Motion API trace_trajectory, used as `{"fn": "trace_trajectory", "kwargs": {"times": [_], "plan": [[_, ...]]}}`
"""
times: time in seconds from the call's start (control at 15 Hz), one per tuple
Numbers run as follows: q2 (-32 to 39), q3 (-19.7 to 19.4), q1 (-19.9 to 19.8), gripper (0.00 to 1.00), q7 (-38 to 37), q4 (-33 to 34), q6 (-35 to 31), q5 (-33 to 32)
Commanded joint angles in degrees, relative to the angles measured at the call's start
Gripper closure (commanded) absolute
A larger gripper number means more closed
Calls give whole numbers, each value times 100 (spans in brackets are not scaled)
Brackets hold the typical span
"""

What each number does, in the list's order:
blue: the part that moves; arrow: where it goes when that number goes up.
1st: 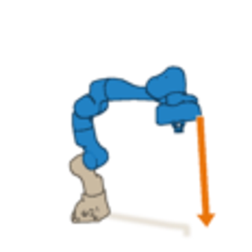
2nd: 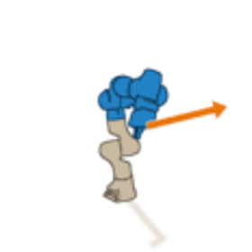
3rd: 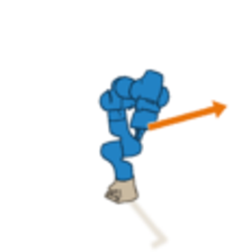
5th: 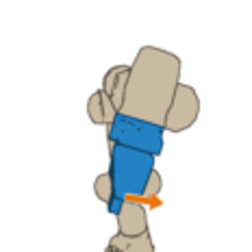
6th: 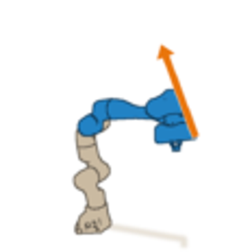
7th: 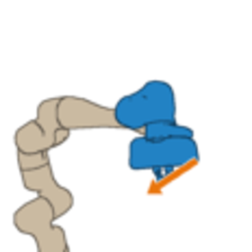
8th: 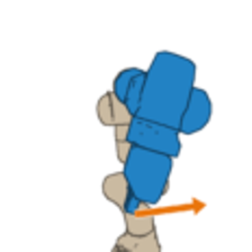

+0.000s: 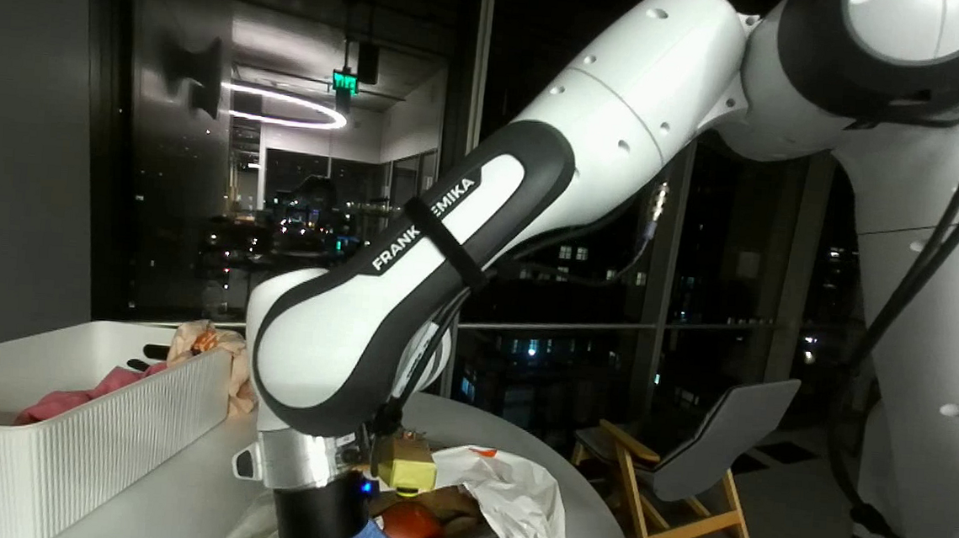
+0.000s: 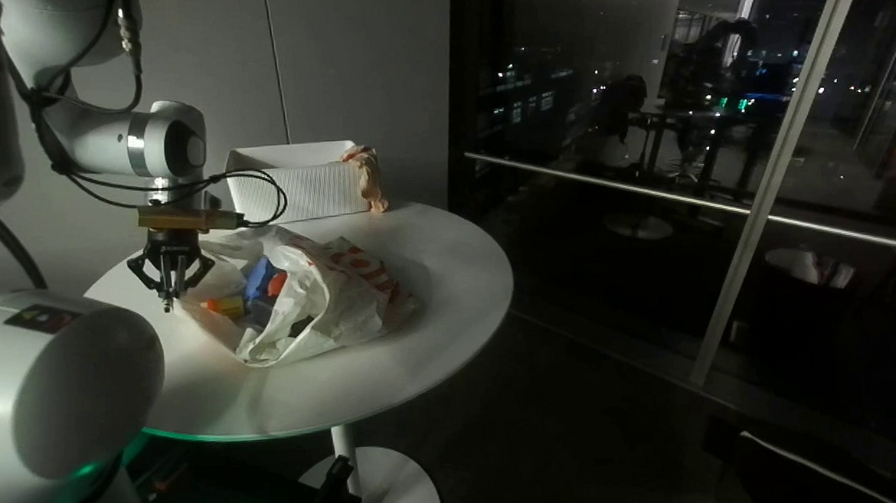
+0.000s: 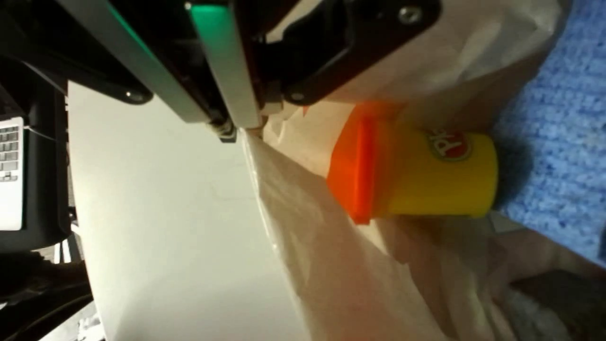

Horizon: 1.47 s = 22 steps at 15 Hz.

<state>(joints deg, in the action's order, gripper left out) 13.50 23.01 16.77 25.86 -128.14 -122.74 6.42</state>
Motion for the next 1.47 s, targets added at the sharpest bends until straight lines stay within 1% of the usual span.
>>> {"fn": "trace_trajectory", "kwargs": {"times": [0.0,0.2,0.4,0.47,0.53,0.73,0.93,1.07,1.2,1.27,1.33,1.4], "plan": [[-968,95,62,90,-133,-348,-11,181],[-1409,67,167,89,-278,-447,-28,207],[-1977,53,324,90,-537,-626,-87,62],[-2094,50,373,89,-626,-637,-59,31],[-2171,41,416,90,-701,-635,-44,16],[-2445,18,519,90,-817,-723,-149,-40],[-2388,-28,537,90,-871,-660,-54,-95],[-2517,-32,560,90,-880,-742,-224,-134],[-2707,-8,570,90,-1051,-796,-332,-267],[-2605,-28,556,90,-1120,-659,-10,-282],[-2463,-65,528,64,-1175,-561,199,-255],[-2331,-120,511,64,-1143,-511,340,-126]]}}
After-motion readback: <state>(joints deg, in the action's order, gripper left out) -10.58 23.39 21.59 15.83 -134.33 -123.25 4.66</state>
